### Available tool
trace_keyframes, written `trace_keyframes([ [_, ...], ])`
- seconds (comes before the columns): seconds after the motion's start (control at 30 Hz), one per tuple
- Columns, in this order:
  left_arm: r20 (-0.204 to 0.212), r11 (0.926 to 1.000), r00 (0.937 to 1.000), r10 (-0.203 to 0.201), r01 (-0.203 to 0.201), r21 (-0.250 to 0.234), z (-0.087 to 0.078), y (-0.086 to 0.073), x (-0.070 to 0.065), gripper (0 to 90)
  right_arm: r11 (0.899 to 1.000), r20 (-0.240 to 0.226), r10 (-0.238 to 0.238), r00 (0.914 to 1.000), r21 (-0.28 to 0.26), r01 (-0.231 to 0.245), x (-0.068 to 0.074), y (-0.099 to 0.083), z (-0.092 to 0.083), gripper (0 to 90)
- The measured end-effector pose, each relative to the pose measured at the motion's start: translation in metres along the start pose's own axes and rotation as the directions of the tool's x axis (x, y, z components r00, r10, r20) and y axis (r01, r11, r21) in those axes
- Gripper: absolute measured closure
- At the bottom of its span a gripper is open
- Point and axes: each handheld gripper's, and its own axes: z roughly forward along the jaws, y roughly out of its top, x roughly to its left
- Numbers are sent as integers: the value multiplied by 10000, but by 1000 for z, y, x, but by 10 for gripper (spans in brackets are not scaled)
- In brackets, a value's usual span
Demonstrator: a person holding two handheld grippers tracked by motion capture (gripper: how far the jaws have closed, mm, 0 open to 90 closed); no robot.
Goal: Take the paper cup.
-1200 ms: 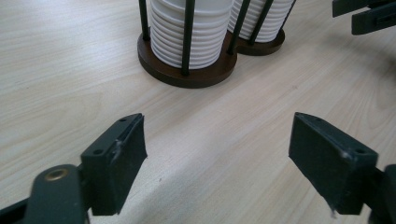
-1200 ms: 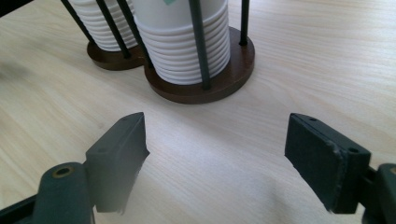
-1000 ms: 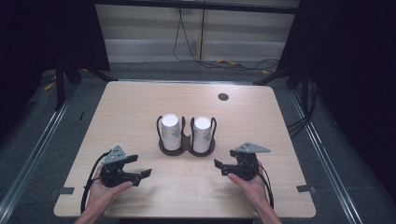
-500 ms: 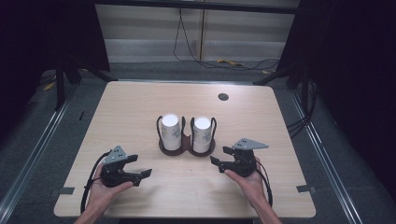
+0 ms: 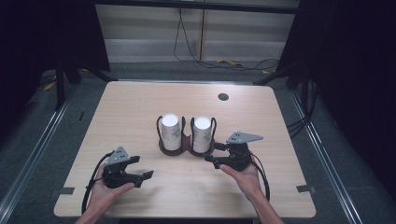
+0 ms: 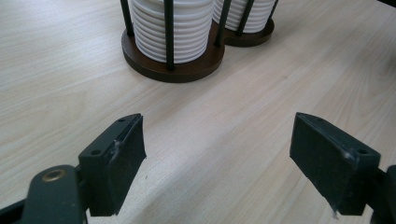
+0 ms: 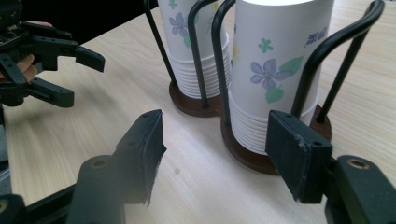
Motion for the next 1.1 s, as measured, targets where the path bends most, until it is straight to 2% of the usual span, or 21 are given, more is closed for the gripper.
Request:
trace_keyframes([
  [0.47,171,10000,9999,-23,23,26,2,1,0,180,9991,-355,-257,9990,-352,245,3,15,-3,433],
  [0.63,206,10000,9998,17,-18,46,3,2,-1,180,9974,-454,-496,9977,-537,472,7,32,-3,430],
  [0.67,242,10000,9997,59,-60,53,3,2,-1,180,9968,-535,-648,9965,-494,621,8,40,0,421],
  [0.87,405,9995,9987,294,-297,70,4,3,-4,180,9950,-624,-965,9934,-313,947,12,55,8,390],
  [1.1,441,9996,9987,248,-252,94,4,3,-4,180,9912,-865,-1317,9875,-232,1301,19,79,16,383],
])
